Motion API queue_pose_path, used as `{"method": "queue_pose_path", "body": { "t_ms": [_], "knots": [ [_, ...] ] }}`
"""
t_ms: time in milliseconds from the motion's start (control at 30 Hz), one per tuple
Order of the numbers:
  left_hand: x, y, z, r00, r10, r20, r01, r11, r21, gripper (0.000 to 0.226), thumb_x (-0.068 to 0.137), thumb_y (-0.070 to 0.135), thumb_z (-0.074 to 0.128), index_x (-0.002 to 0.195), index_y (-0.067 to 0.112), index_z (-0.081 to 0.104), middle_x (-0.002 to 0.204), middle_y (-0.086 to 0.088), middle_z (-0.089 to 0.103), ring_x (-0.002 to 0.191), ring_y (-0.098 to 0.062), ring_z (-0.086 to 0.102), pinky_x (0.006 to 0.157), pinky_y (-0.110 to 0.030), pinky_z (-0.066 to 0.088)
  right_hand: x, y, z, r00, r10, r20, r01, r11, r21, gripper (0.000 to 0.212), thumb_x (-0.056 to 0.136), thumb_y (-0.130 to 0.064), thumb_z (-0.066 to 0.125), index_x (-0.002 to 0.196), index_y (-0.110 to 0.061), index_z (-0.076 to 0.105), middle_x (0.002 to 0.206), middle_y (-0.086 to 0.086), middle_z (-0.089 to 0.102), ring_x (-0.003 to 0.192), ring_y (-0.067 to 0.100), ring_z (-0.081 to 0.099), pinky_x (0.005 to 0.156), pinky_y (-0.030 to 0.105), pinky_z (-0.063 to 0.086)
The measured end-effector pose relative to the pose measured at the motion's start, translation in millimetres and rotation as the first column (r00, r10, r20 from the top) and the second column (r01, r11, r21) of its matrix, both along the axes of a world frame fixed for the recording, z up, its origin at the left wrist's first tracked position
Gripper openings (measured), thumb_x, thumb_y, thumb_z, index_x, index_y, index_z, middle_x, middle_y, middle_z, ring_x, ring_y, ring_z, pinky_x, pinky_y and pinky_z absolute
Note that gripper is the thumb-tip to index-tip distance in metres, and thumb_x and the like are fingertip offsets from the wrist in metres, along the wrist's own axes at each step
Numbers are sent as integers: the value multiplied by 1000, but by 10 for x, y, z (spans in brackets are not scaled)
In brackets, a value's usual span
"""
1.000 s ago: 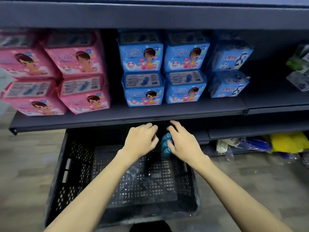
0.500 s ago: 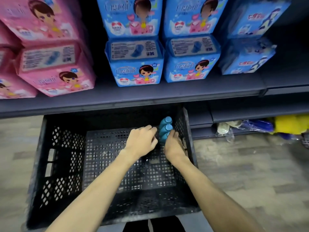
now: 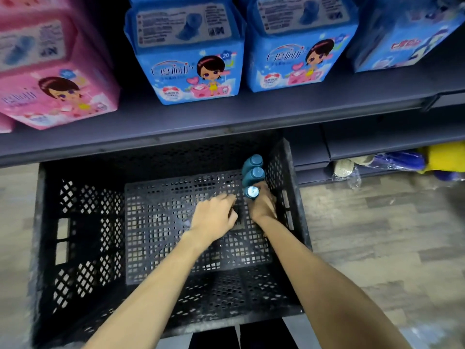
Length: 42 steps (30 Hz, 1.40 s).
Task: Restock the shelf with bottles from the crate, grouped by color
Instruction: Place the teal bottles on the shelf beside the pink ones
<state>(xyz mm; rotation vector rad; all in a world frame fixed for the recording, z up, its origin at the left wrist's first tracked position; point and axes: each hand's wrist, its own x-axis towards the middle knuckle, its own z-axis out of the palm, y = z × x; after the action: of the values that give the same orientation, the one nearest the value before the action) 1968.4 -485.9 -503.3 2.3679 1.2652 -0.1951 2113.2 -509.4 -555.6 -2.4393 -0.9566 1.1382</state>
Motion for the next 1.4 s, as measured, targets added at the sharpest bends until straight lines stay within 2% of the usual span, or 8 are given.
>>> {"method": "queue_pose_path", "body": {
  "t_ms": [100, 400, 633, 833, 1000, 1133, 1300, 1400],
  "knots": [
    [-29, -47, 46, 1000, -1, -7, 1, 1000, -7, 16, 91, 30, 45, 100, 19, 53, 100, 1, 60, 87, -26, 63, 68, -36, 49, -1, 26, -69, 995, -51, -81, 50, 999, -12, 33, 94, 0, 54, 125, -13, 55, 126, 11, 61, 99, 18, 53, 82, 23, 38],
    [-122, -26, 178, 1000, 6, -7, -6, 999, 33, 18, 92, 30, 44, 103, 19, 53, 101, 1, 60, 89, -25, 63, 65, -34, 42, 17, 89, -45, 995, 3, -97, -8, 999, -46, 38, 92, -8, 63, 130, -16, 58, 130, 11, 61, 117, 28, 58, 94, 25, 42],
    [-185, 122, 516, 999, 43, -10, -43, 997, 58, 17, 90, 33, 47, 99, 20, 53, 101, 1, 60, 93, -27, 63, 67, -36, 43, 83, 33, 529, 969, 235, -80, -234, 972, 16, 39, 87, -7, 71, 123, -19, 61, 121, 5, 67, 110, 20, 61, 92, 23, 43],
    [-167, 308, 1362, 996, 46, -73, -38, 994, 105, 26, 89, 40, 51, 103, 19, 56, 104, -3, 64, 94, -31, 64, 67, -35, 41, 247, 42, 1841, 885, 465, 12, -457, 864, 211, 39, 87, -22, 75, 123, -17, 58, 113, 2, 69, 107, 21, 63, 88, 27, 45],
    [-198, 366, 2150, 998, 43, -41, -32, 969, 247, 30, 90, 44, 51, 106, 20, 56, 108, -5, 64, 96, -29, 63, 69, -35, 42, 249, 13, 2759, 867, 470, 166, -497, 787, 366, 37, 94, -28, 67, 121, -21, 43, 88, -1, 64, 77, 18, 63, 77, 39, 52],
    [-296, 372, 2701, 1000, -3, -5, 5, 928, 373, 29, 89, 47, 50, 103, 22, 54, 107, -1, 63, 100, -27, 61, 71, -35, 41, 168, -12, 3378, 811, 489, 320, -584, 649, 488, 35, 98, -34, 60, 119, -23, 35, 94, -2, 62, 82, 21, 60, 76, 42, 50],
    [-344, 342, 3464, 989, -9, 150, -71, 851, 520, 26, 88, 49, 48, 101, 28, 55, 98, 8, 65, 98, -21, 61, 73, -35, 47, 65, -32, 4157, 791, 451, 414, -606, 483, 632, 33, 100, -39, 54, 114, -29, 26, 78, -16, 51, 65, -1, 54, 61, 22, 43],
    [-364, 335, 3893, 974, -41, 224, -110, 775, 623, 26, 87, 50, 45, 99, 29, 57, 94, 9, 64, 94, -20, 62, 68, -34, 47, 9, -12, 4574, 770, 429, 473, -633, 413, 655, 34, 101, -37, 54, 113, -29, 23, 75, -17, 49, 65, 4, 52, 61, 22, 40]
  ]
}}
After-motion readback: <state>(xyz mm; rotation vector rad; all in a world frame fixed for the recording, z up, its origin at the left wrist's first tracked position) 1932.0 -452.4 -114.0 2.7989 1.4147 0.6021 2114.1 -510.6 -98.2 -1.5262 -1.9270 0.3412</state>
